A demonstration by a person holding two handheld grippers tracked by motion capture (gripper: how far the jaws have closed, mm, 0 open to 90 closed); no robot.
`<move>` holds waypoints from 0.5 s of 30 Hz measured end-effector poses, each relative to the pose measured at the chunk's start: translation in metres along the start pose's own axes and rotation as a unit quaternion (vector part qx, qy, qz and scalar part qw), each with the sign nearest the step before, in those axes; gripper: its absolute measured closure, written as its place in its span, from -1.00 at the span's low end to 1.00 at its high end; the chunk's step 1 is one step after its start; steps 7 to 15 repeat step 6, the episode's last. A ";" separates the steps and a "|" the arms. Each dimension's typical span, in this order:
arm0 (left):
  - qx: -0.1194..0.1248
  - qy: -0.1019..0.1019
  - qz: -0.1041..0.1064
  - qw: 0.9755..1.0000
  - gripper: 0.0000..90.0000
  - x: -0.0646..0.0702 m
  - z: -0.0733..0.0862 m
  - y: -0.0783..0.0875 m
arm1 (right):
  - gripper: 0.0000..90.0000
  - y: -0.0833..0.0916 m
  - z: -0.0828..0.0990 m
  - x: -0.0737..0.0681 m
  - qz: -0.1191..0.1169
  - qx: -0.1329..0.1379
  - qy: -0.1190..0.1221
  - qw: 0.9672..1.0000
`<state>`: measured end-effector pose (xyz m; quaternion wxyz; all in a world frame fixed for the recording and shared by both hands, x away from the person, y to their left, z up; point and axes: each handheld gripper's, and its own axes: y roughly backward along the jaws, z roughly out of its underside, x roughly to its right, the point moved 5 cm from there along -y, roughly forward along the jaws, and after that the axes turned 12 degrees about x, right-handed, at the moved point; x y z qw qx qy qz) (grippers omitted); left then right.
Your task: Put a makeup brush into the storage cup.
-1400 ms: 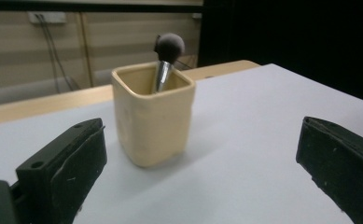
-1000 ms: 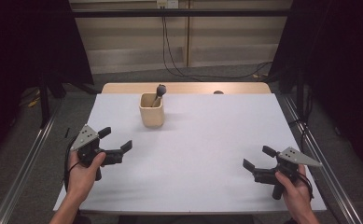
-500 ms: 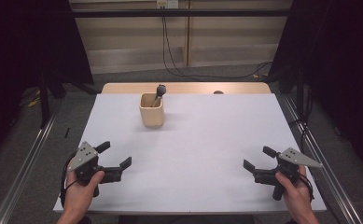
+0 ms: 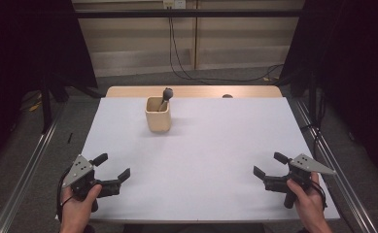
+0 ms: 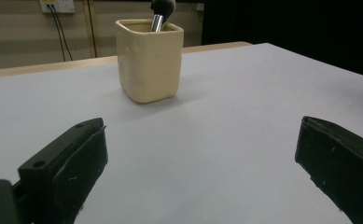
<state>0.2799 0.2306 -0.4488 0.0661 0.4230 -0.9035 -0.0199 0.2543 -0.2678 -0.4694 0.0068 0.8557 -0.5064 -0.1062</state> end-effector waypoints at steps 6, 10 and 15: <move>-0.002 -0.009 0.003 1.000 -0.93 0.000 0.000 -0.004 | -1.00 -0.001 0.002 0.001 0.000 -0.002 -0.004 1.000; -0.002 -0.009 0.003 1.000 -0.93 0.000 0.000 -0.004 | -1.00 -0.001 0.002 0.001 0.000 -0.002 -0.004 1.000; -0.002 -0.009 0.003 1.000 -0.93 0.000 0.000 -0.004 | -1.00 -0.001 0.002 0.001 0.000 -0.002 -0.004 1.000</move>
